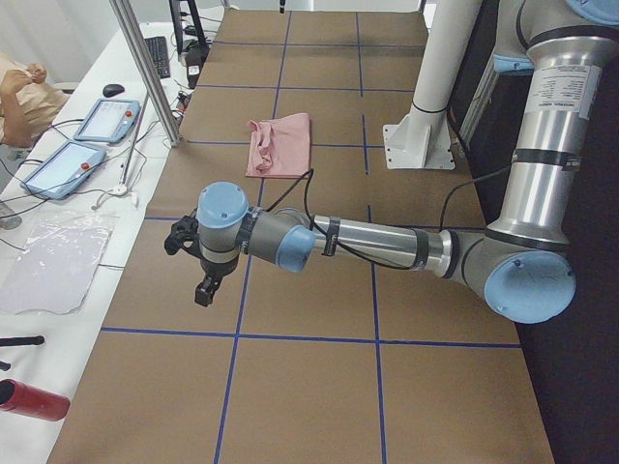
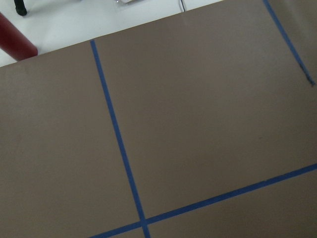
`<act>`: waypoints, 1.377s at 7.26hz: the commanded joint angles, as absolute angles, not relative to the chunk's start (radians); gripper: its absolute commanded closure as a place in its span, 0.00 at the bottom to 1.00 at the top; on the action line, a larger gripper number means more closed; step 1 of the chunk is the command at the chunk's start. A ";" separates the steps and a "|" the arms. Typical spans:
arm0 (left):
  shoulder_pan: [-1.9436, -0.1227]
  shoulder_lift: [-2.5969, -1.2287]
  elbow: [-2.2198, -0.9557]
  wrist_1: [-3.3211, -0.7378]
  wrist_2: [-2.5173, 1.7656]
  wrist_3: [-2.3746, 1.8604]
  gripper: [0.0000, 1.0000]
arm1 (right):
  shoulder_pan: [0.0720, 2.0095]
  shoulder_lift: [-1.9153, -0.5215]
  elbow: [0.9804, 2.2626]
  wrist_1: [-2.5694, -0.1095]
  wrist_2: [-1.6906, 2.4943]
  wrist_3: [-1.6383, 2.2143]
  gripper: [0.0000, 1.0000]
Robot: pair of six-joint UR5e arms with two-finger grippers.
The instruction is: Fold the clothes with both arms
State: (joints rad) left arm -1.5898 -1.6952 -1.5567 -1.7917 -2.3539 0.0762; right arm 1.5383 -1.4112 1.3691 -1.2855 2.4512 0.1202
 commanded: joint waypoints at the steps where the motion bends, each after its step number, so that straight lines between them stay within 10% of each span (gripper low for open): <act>1: -1.611 -1.678 -1.561 -1.712 -2.359 0.107 0.00 | 1.563 -1.381 1.377 -1.449 2.431 -0.036 0.00; 5: -1.609 -1.605 -1.631 -1.715 -2.346 0.104 0.00 | 1.565 -1.359 1.368 -1.500 2.430 -0.067 0.00; 10: -1.609 -1.658 -1.390 -1.701 -2.354 0.127 0.00 | 1.628 -1.446 1.500 -1.677 2.398 -0.198 0.00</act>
